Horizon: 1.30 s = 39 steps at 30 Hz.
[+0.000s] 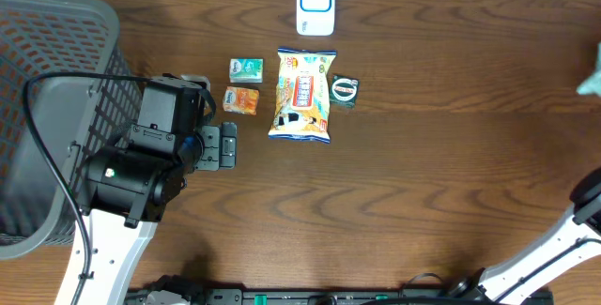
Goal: Scan the item barcode
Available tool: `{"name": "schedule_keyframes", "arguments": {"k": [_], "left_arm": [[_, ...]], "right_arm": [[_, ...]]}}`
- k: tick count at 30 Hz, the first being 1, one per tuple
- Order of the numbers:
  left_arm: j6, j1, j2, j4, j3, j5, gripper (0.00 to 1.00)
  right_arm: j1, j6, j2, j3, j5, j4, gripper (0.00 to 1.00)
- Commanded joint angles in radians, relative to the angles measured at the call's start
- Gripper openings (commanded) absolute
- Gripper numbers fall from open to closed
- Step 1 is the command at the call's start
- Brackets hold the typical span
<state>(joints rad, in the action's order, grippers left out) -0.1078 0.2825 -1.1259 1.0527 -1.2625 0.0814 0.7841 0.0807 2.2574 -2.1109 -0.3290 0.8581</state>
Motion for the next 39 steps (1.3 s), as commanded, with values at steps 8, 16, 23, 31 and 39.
{"name": "schedule_keyframes", "arguments": {"k": [8, 16, 23, 31, 39], "left_arm": [[0.001, 0.0, -0.003, 0.005, -0.013, 0.006, 0.98], [0.001, 0.0, -0.003, 0.005, -0.013, 0.006, 0.98], [0.001, 0.0, -0.003, 0.005, -0.013, 0.006, 0.98], [0.001, 0.0, -0.003, 0.005, -0.013, 0.006, 0.98], [0.001, 0.0, -0.003, 0.005, -0.013, 0.006, 0.98]], "right_arm": [[-0.003, 0.101, 0.05, -0.001, 0.11, 0.042, 0.88], [-0.127, 0.16, 0.051, -0.001, -0.101, 0.099, 0.85], [-0.302, 0.072, 0.051, -0.001, -0.485, 0.167, 0.99], [-0.544, -0.05, 0.051, -0.001, -0.541, 0.173, 0.99], [-0.747, -0.051, 0.051, -0.001, -0.464, 0.15, 0.99]]}}
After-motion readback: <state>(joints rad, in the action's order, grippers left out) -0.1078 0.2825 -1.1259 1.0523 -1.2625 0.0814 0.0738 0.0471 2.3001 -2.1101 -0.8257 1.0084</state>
